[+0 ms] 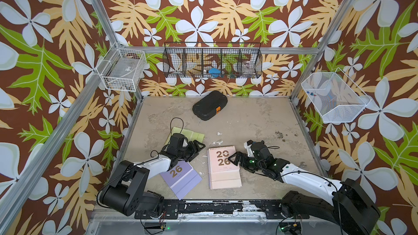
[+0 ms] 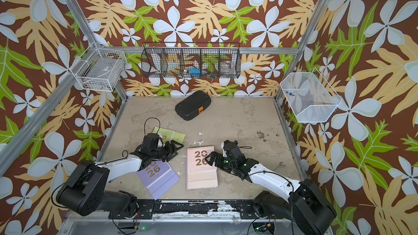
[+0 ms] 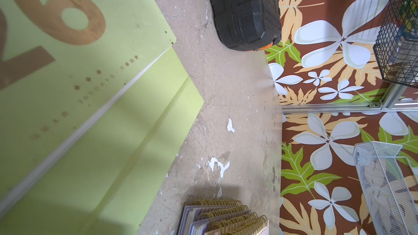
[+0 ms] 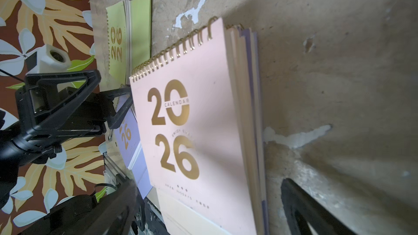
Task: Stack the calendars
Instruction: Adjust the calendar at the calendar.
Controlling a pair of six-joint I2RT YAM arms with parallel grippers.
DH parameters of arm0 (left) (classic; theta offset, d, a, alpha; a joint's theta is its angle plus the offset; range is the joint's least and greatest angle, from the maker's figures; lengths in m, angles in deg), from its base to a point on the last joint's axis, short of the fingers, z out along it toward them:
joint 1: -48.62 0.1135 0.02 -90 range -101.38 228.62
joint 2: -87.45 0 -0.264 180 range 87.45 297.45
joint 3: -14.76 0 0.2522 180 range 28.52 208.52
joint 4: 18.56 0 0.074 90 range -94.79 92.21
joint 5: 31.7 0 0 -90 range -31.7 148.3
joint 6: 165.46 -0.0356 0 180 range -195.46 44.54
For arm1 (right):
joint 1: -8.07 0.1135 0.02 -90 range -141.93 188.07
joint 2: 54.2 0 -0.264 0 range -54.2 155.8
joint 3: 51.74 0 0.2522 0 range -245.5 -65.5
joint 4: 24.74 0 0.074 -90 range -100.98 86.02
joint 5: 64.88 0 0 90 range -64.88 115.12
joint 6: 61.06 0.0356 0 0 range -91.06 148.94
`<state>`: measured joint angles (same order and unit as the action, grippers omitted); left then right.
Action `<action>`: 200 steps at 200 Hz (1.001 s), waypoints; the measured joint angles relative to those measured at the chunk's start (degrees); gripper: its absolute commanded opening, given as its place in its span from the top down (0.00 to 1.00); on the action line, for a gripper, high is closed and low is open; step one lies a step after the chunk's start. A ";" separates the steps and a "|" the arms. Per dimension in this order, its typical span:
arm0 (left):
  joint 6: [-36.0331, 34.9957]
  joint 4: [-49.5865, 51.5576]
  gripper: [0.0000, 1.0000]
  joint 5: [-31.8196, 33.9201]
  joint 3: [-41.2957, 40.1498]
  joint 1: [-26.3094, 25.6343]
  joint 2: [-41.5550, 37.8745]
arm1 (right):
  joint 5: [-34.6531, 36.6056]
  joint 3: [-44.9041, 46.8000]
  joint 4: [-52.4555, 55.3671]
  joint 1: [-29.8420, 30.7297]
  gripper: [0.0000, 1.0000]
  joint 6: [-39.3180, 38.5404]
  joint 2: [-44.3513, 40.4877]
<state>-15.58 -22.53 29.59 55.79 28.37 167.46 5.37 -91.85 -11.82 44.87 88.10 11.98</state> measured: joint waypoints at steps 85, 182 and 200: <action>0.02 0.02 0.25 0.07 -0.02 0.13 -0.26 | 0.24 -1.38 0.87 3.34 0.00 0.85 -0.48; -11.26 16.76 0.25 4.85 7.56 12.11 -4.92 | 7.15 -15.47 11.80 0.70 0.00 -9.55 5.51; -14.14 20.09 0.24 5.51 8.37 16.09 -4.79 | 7.26 -20.44 13.00 0.55 0.00 -12.92 10.10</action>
<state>-29.72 -2.44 35.10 64.16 44.45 162.67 12.63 -112.28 1.18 45.42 75.18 22.07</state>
